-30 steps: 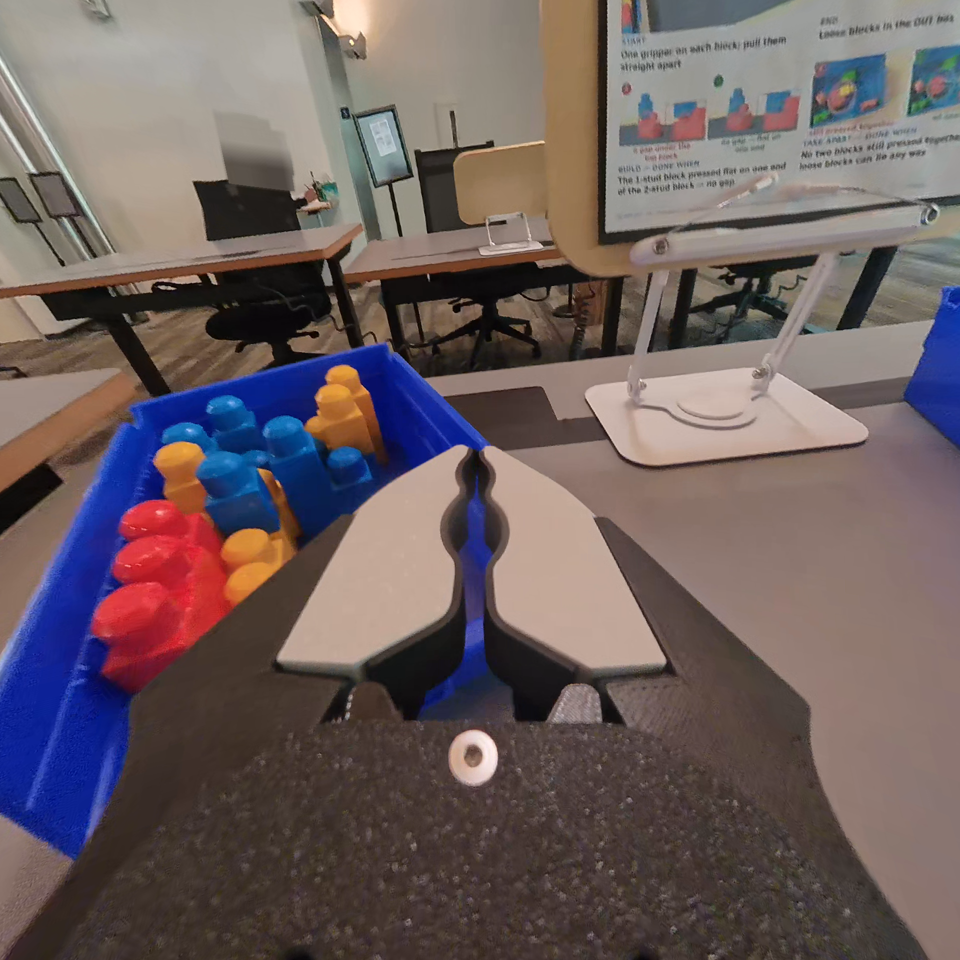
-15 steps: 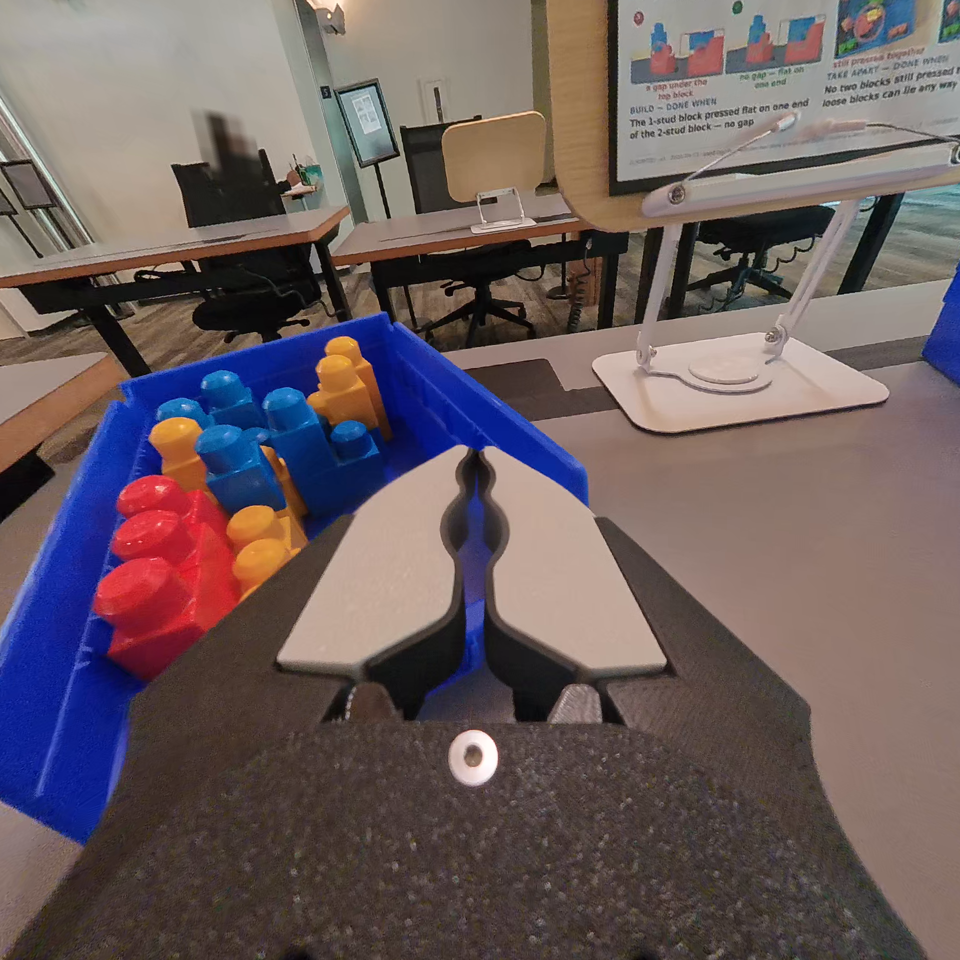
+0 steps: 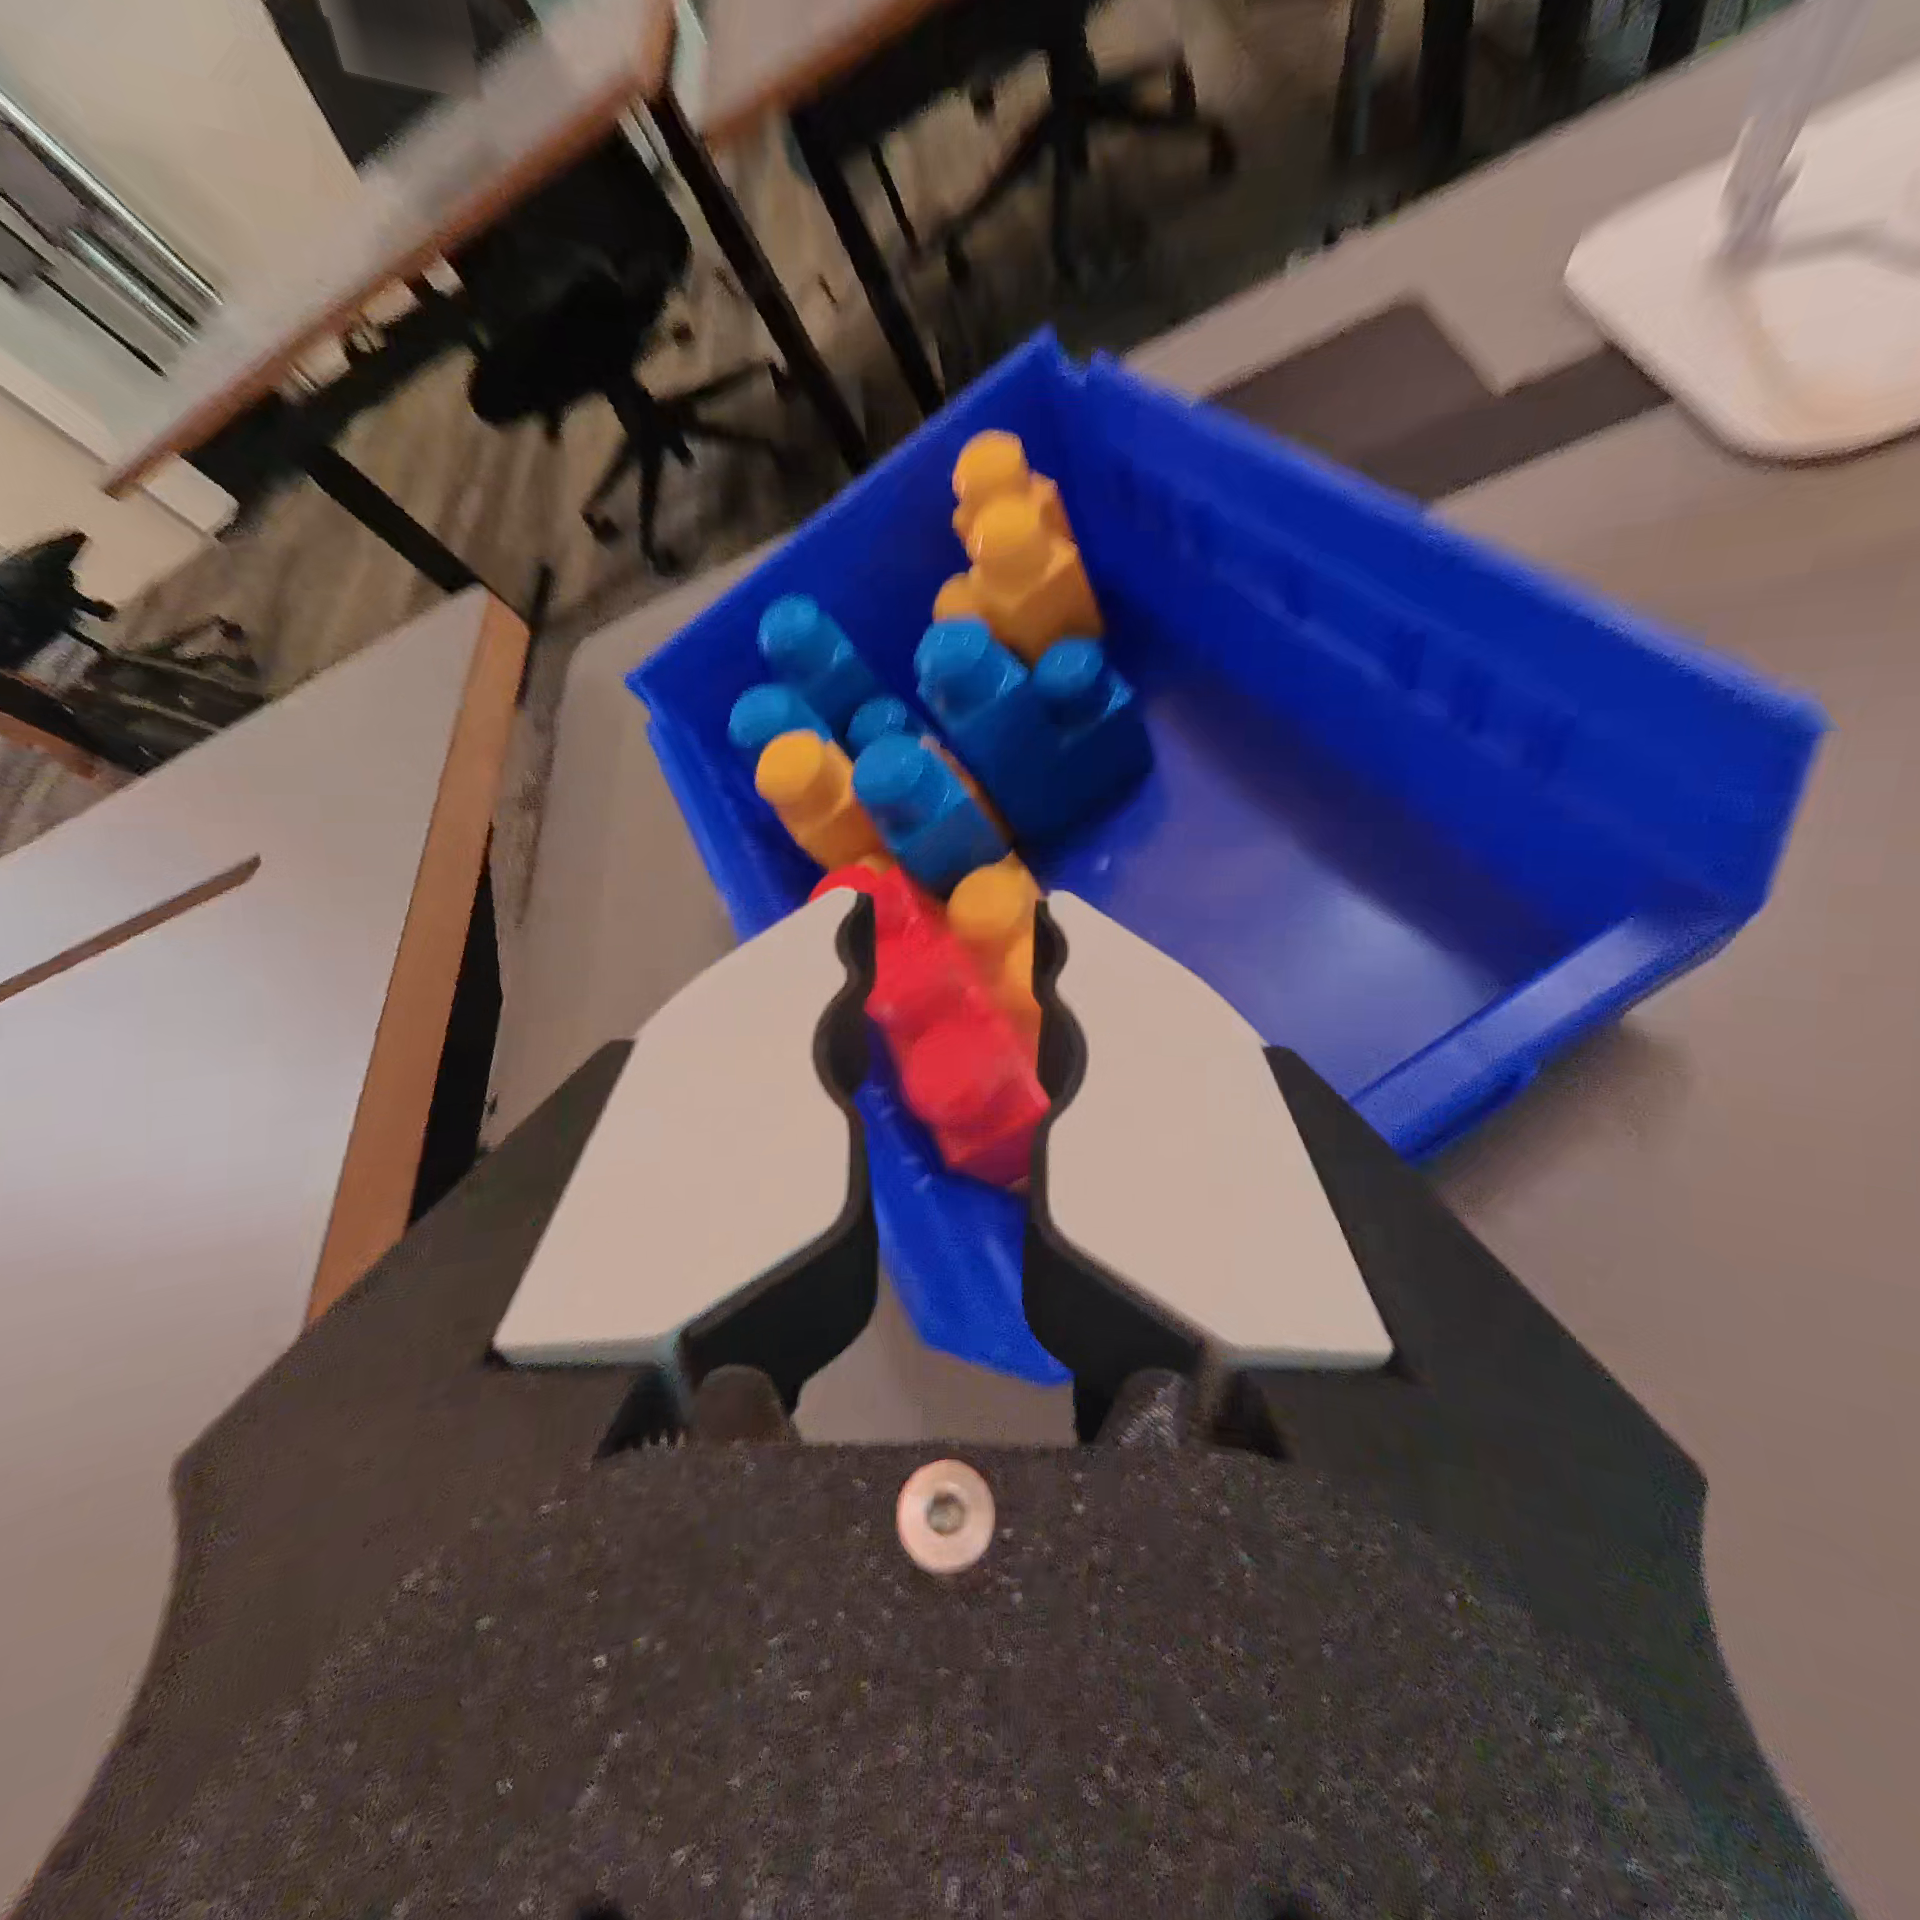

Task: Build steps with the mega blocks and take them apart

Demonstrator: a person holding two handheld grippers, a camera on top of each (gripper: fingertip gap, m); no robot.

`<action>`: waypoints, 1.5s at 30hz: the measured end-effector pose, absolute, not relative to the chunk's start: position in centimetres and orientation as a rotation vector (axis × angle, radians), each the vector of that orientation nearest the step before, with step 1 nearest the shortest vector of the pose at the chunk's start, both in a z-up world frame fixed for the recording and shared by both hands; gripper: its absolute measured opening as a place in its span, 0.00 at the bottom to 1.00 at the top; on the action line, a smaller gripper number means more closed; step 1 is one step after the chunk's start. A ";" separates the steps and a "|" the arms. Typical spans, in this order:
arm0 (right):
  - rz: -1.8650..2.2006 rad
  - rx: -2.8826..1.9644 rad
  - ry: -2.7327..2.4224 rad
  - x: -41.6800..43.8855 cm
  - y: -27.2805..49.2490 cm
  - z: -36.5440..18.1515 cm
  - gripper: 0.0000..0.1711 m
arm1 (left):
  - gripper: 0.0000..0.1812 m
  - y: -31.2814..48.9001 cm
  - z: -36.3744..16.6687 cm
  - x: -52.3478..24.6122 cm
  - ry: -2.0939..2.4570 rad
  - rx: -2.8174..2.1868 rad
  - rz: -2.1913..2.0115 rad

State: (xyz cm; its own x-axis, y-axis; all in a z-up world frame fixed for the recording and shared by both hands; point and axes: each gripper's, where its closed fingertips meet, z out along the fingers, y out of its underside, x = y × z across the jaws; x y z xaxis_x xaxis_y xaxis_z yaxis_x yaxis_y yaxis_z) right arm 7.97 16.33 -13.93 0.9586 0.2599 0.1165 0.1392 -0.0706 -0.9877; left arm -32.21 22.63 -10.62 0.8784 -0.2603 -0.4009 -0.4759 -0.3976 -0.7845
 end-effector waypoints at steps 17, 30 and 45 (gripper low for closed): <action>0.194 -1.710 -0.381 6.6 16.2 -15.5 0.00 | 0.19 22.1 -17.6 -35.0 1.267 -2.442 0.317; 0.221 -1.714 -0.408 6.1 16.1 -15.8 0.00 | 0.24 21.5 -19.6 -34.4 1.676 -2.340 0.539; 0.235 -1.724 -0.417 5.9 16.0 -16.1 0.00 | 0.21 21.0 -17.6 -34.5 1.738 -2.145 0.775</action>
